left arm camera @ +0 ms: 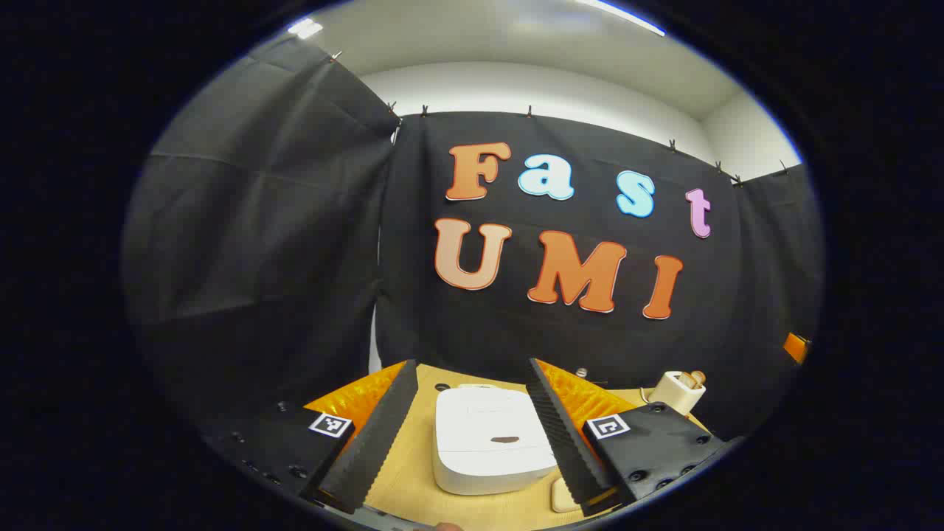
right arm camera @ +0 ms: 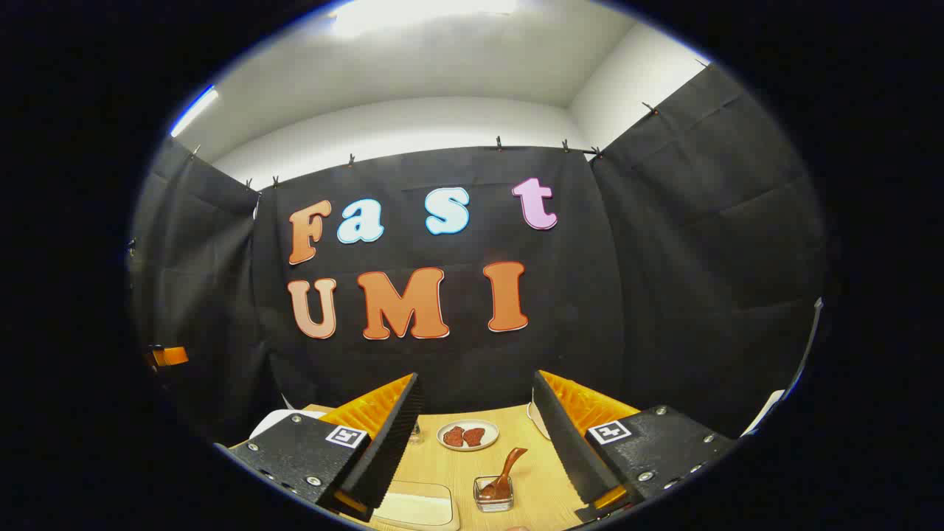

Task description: Close the left gripper, press the button to open the rice cooker; take a wooden spoon from the chopstick holder with the right hand, scoop a spoonful of rice and pour it into the rice cooker, then put the wooden spoon back into the chopstick holder.

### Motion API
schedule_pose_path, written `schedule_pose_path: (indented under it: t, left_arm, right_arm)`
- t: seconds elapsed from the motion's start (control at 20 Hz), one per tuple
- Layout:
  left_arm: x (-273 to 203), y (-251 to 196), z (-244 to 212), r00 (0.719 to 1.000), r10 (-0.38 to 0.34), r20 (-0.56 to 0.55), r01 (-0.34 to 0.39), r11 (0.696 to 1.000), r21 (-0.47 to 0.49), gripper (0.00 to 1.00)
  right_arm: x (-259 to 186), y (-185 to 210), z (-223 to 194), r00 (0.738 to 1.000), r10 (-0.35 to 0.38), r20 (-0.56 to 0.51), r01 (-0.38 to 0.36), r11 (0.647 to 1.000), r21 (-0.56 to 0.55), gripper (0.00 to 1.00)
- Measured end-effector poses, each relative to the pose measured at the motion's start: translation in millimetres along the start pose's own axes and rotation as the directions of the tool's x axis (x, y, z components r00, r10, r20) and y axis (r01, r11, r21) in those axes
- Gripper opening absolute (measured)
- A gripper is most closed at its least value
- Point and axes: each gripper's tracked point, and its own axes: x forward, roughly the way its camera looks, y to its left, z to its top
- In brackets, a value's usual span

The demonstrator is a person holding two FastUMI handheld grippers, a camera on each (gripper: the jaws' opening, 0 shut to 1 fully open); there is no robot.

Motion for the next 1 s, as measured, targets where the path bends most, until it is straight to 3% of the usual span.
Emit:
schedule_pose_path:
  t: [0.35, 0.6, 0.7, 1.0]
  left_arm:
    - [-3, -26, 20, 0.999, 0.012, 0.053, -0.012, 1.000, -0.009, 1.00]
    - [-4, -25, 25, 0.998, 0.028, 0.061, -0.029, 0.999, 0.028, 1.00]
    - [-4, -22, 23, 0.998, 0.032, 0.056, -0.036, 0.998, 0.059, 0.96]
    - [-3, -22, 26, 0.997, 0.026, 0.071, -0.034, 0.994, 0.103, 1.00]
  right_arm:
    - [6, -14, -2, 1.000, 0.016, -0.010, -0.016, 1.000, -0.010, 0.94]
    - [4, -16, 4, 0.999, 0.001, 0.042, 0.006, 0.989, -0.150, 0.94]
    - [1, -6, 2, 0.999, 0.023, 0.026, -0.019, 0.992, -0.127, 0.94]
    - [-2, -10, -3, 1.000, 0.015, 0.008, -0.015, 0.998, -0.055, 0.95]
